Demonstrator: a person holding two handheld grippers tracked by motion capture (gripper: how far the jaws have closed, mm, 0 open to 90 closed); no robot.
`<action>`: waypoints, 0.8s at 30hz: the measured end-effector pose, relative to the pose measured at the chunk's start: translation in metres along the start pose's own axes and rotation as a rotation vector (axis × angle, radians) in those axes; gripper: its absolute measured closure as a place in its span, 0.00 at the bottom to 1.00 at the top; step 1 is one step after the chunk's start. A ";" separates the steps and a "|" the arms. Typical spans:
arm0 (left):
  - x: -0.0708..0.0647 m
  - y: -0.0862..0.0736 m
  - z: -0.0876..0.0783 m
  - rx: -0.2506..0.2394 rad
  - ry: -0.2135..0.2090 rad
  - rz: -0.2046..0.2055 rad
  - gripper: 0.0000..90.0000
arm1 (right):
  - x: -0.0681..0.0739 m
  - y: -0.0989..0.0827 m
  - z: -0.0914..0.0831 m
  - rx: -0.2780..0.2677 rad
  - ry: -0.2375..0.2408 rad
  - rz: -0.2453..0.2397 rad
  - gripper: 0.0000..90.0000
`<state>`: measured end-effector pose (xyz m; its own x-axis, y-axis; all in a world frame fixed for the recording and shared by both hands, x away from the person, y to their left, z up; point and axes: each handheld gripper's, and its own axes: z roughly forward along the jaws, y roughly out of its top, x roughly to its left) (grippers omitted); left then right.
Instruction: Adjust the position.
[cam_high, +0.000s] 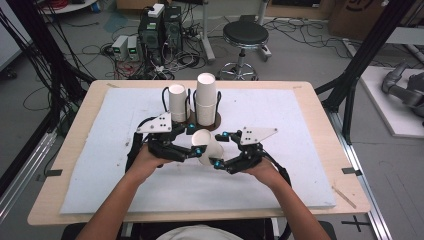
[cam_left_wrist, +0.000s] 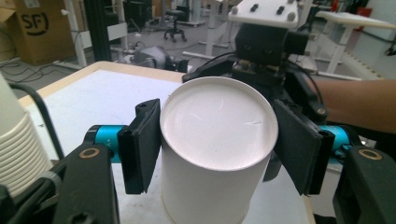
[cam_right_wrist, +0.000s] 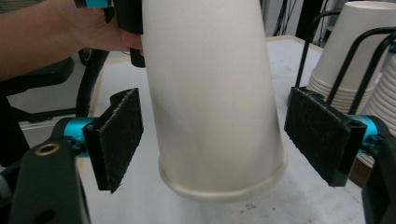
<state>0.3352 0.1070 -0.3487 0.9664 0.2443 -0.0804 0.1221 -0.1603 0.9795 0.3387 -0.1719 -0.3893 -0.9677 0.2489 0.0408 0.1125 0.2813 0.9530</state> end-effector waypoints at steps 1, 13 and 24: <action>0.000 0.000 0.001 -0.005 -0.008 -0.004 0.39 | 0.000 0.000 0.001 0.002 0.001 0.005 0.22; -0.002 -0.002 0.003 0.000 0.020 -0.008 0.37 | 0.000 -0.001 0.001 0.062 0.019 -0.055 0.39; 0.000 -0.006 0.013 0.052 0.007 -0.023 0.24 | 0.002 0.003 0.001 0.134 0.031 -0.133 0.41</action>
<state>0.3371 0.0955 -0.3570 0.9616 0.2550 -0.1014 0.1561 -0.2044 0.9664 0.3377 -0.1695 -0.3864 -0.9823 0.1731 -0.0719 0.0099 0.4311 0.9023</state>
